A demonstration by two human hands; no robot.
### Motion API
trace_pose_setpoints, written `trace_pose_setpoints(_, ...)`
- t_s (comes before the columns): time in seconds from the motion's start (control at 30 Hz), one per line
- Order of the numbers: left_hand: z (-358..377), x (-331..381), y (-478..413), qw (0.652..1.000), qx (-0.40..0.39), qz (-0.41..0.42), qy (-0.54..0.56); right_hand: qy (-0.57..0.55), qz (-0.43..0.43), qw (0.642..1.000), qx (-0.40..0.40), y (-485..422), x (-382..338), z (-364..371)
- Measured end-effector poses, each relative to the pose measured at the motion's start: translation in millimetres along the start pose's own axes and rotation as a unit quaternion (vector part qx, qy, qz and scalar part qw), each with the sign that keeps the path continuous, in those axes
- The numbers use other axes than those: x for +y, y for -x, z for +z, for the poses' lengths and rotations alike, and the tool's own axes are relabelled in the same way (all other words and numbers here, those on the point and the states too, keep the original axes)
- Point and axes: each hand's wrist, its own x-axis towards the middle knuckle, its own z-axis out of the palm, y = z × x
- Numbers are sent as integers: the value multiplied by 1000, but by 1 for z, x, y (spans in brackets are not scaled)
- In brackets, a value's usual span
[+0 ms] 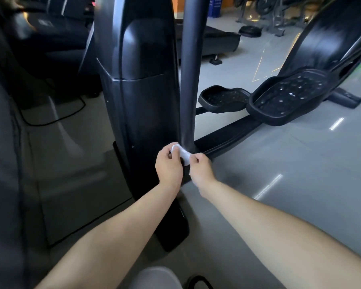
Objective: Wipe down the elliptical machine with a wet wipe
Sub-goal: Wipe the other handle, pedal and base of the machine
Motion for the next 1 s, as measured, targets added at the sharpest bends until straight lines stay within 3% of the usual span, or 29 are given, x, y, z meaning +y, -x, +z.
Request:
trace_pose_setpoints(0.1, 2, 14, -5, 998, -20, 41, -37, -23, -31, 997, 60, 0, -29, -24)
trace_pose_setpoints(0.37, 2, 64, -5, 998, -17, 60, 25, -95, -75, 993, -15, 22, -114, -52)
trace_pose_setpoints(0.6, 0, 161, -16, 983, -31, 171, 64, -207, -132, 969, -29, 37, -194, -54)
trace_pose_setpoints(0.87, -13, 156, -5, 978, -112, 173, -22, -154, -100, 983, -21, 40, -204, -59)
trace_pose_setpoints(1.0, -9, 203, -5, 964, -93, 247, -32, -144, -189, 971, 19, 57, -251, -71)
